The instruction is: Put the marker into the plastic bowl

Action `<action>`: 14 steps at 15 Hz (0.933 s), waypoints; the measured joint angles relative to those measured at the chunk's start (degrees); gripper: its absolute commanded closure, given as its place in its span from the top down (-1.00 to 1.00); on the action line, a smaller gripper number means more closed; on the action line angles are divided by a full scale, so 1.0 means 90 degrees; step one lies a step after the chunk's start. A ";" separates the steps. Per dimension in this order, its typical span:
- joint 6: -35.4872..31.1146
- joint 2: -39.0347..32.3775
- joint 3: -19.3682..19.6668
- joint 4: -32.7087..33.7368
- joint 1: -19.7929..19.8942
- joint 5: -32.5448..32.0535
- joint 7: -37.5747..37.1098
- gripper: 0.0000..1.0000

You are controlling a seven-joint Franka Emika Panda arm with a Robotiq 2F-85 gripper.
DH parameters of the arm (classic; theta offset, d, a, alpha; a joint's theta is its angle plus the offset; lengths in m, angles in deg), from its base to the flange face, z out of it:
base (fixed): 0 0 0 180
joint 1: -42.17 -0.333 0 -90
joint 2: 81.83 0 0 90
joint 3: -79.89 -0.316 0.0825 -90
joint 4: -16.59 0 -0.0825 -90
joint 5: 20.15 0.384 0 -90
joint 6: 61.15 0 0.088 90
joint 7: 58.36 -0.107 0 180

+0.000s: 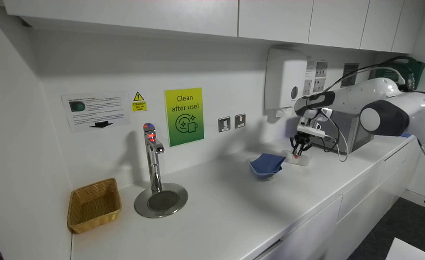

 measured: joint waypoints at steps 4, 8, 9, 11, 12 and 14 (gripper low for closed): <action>-0.0003 -0.0017 0.0001 0.0000 0.0051 0.0000 0.0000 -0.89; -0.0003 -0.0045 0.0014 -0.0001 0.0155 0.0000 0.0000 -0.16; -0.0003 -0.0055 0.0014 -0.0001 0.0181 0.0000 0.0000 -0.04; -0.0003 -0.0072 0.0014 -0.0002 0.0212 0.0000 0.0000 0.23; -0.0003 -0.0074 0.0014 -0.0003 0.0219 0.0000 0.0000 0.36; -0.0003 -0.0069 0.0014 -0.0003 0.0214 0.0000 0.0001 0.66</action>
